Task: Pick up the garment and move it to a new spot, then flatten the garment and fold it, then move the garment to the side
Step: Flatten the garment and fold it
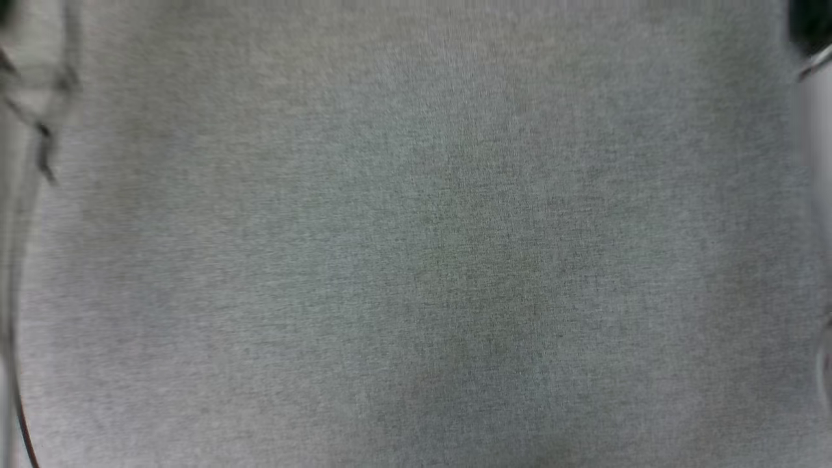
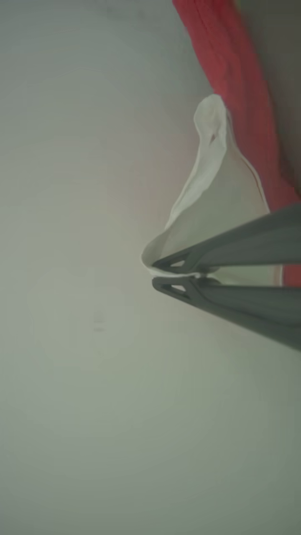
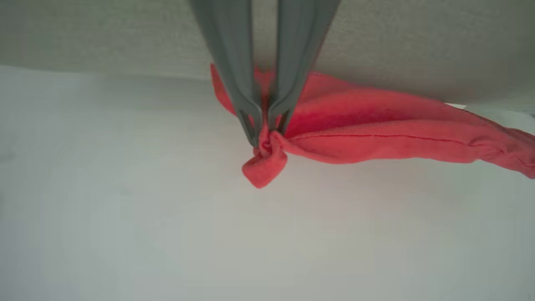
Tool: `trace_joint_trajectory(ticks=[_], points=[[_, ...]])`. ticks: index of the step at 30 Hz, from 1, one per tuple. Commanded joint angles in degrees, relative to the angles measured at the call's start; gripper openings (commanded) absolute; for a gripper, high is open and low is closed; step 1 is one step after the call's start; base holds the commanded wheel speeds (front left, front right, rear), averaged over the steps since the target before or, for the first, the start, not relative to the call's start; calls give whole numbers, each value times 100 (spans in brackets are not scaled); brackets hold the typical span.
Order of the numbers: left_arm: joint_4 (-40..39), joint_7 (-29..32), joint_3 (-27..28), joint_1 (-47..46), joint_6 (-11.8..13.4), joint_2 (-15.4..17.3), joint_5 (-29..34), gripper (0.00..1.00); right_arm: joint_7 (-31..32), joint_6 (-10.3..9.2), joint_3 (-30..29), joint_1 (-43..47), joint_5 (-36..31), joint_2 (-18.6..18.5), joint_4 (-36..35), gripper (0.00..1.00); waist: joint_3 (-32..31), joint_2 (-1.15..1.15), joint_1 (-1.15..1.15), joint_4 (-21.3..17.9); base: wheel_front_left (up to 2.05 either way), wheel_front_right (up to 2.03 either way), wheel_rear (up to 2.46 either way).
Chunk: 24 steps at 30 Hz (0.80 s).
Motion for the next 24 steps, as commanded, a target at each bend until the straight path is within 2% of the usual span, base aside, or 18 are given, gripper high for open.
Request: trace_joint_trajectory(ticks=[1, 8, 9, 14, 20, 24], points=[[-144, -66, 13, 650, 84, -45, -86, 0, -54, -4, 197, 375, 154, -43, 103, 0, -309, 0, -1, 83, 0, 0, 0], [-887, -104, 84, 3021, 285, 35, -314, 0, 129, -4, 1084, 1657, 1018, -423, -31, 0, -1051, 0, -1, 244, 0, 0, 0], [-887, -104, 84, 3021, 285, 35, -314, 0, 129, -4, 1084, 1657, 1018, -423, -31, 0, -1051, 0, -1, 244, 0, 0, 0], [-1341, -83, 129, 4563, 374, 230, -529, 0, 368, -4, 1582, 2639, 1857, -806, -483, 0, -1562, 0, -1, 373, 0, 0, 0], [-1986, 236, 187, 6056, 532, 564, -851, 0, 502, -5, 1850, 3650, 2526, -1308, -895, 0, -2046, 0, -1, 531, 0, 0, 0], [-2564, 610, 93, 6883, 503, 814, -1062, 0, 524, -6, 1866, 4154, 2710, -1548, -979, 0, -2303, 0, -1, 593, 0, 0, 0]])
